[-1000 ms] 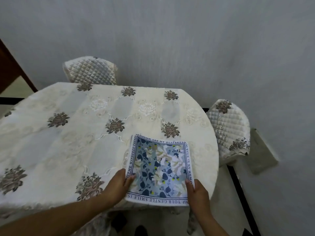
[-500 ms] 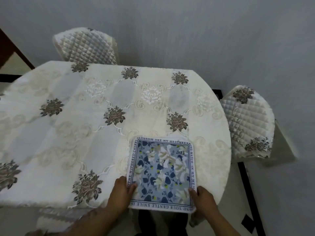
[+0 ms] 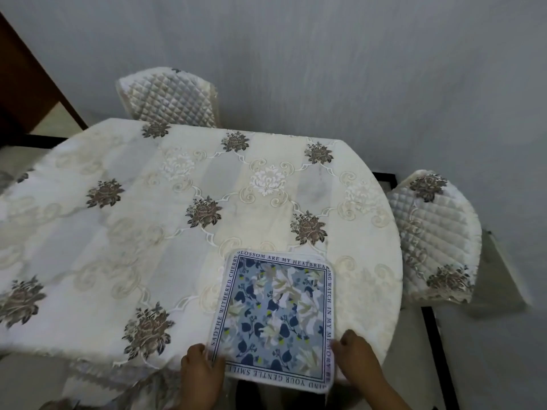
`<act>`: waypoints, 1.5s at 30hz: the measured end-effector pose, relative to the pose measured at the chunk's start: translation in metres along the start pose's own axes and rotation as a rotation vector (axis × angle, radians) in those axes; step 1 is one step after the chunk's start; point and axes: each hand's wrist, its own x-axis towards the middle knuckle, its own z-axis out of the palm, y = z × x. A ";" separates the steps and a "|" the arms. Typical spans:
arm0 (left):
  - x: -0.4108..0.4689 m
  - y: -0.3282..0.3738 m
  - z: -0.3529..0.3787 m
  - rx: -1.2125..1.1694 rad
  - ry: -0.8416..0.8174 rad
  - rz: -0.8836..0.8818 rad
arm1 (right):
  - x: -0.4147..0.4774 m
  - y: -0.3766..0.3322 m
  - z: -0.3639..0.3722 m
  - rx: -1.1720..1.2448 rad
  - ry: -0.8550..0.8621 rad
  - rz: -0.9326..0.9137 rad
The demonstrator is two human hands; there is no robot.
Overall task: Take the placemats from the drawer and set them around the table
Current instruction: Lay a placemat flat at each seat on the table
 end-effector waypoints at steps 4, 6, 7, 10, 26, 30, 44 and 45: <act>-0.014 0.006 0.002 -0.227 -0.018 -0.165 | 0.021 -0.013 -0.033 0.013 0.162 -0.144; -0.027 0.010 0.009 -0.301 -0.033 -0.217 | 0.038 -0.026 -0.051 0.004 0.165 -0.245; -0.036 0.015 0.012 -0.312 -0.050 -0.233 | 0.049 -0.033 -0.059 -0.027 0.139 -0.296; -0.047 0.017 0.033 -0.381 -0.058 -0.278 | 0.092 -0.057 -0.078 -0.138 0.015 -0.414; -0.132 0.077 0.114 -1.018 0.064 -0.541 | 0.151 -0.071 -0.080 -0.275 -0.152 -0.522; -0.138 0.082 0.115 -1.043 0.127 -0.476 | 0.151 -0.070 -0.085 -0.110 -0.134 -0.532; -0.185 0.157 0.063 -0.871 0.242 0.236 | 0.101 -0.060 -0.231 0.080 0.229 -0.813; -0.190 0.169 0.065 -0.878 0.236 0.258 | 0.103 -0.057 -0.248 0.107 0.250 -0.816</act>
